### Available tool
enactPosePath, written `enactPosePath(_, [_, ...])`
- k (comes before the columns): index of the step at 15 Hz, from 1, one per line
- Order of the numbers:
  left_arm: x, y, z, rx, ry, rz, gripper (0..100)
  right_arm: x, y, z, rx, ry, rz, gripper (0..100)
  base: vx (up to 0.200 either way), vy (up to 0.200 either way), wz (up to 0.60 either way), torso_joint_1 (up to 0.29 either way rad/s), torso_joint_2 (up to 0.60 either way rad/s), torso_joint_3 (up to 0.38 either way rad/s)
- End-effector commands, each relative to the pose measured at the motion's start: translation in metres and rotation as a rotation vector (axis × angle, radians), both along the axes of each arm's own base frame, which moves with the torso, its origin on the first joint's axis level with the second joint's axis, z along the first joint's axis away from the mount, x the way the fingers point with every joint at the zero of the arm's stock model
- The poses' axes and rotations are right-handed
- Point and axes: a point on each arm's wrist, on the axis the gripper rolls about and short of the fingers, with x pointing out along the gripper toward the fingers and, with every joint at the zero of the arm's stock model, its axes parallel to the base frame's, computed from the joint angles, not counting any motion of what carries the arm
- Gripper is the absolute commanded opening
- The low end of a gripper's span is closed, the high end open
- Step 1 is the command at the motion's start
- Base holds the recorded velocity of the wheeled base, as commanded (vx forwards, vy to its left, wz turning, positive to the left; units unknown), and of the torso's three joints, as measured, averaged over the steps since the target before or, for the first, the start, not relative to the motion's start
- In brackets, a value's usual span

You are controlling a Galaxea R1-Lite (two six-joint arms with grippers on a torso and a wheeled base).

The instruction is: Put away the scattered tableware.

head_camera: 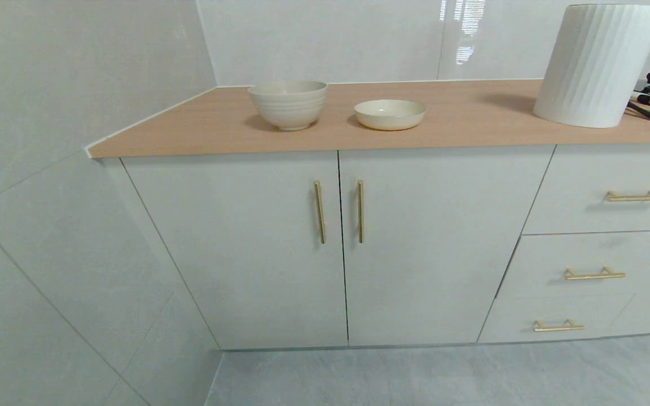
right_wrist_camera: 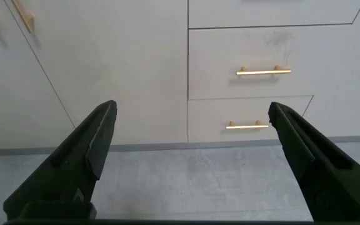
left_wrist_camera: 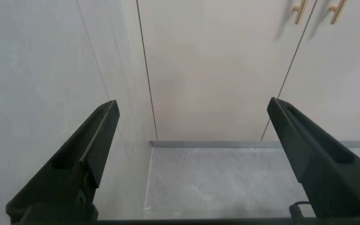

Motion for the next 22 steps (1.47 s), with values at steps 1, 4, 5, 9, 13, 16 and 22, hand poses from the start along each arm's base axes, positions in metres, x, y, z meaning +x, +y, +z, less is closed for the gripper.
enactPosePath(1, [0.000,0.000,0.000,0.000,0.000,0.001,100,0.000,0.000,0.000,-0.003,0.001,-0.001,100,0.000,0.000,0.00,0.000,0.00,0.000])
enactPosePath(4, [0.000,0.000,0.000,0.000,0.000,0.001,100,-0.008,0.000,0.052,0.002,-0.094,0.053,100,0.000,0.000,0.00,0.000,0.00,0.000])
enactPosePath(5, [0.000,0.000,0.000,0.000,-0.002,0.001,100,-0.001,0.001,0.066,0.003,-0.034,0.120,100,0.000,0.000,0.00,0.000,0.00,0.000])
enactPosePath(9, [0.000,0.000,0.000,0.000,0.000,0.001,100,0.085,0.011,0.102,0.027,0.327,0.375,100,0.000,0.000,0.00,0.000,0.00,0.000])
enactPosePath(13, [0.000,0.000,0.000,0.000,0.000,0.001,100,0.185,0.050,0.127,0.001,0.463,0.533,100,0.000,0.000,0.00,0.000,0.00,0.000])
enactPosePath(16, [0.000,0.000,0.000,0.000,0.000,0.001,100,0.226,0.082,0.134,0.049,0.514,0.610,100,0.000,0.000,0.00,0.000,0.00,0.000])
enactPosePath(22, [0.000,0.000,0.000,0.000,0.000,0.001,100,0.327,0.175,0.112,0.142,0.388,0.756,100,0.000,0.000,0.00,0.000,0.00,0.000])
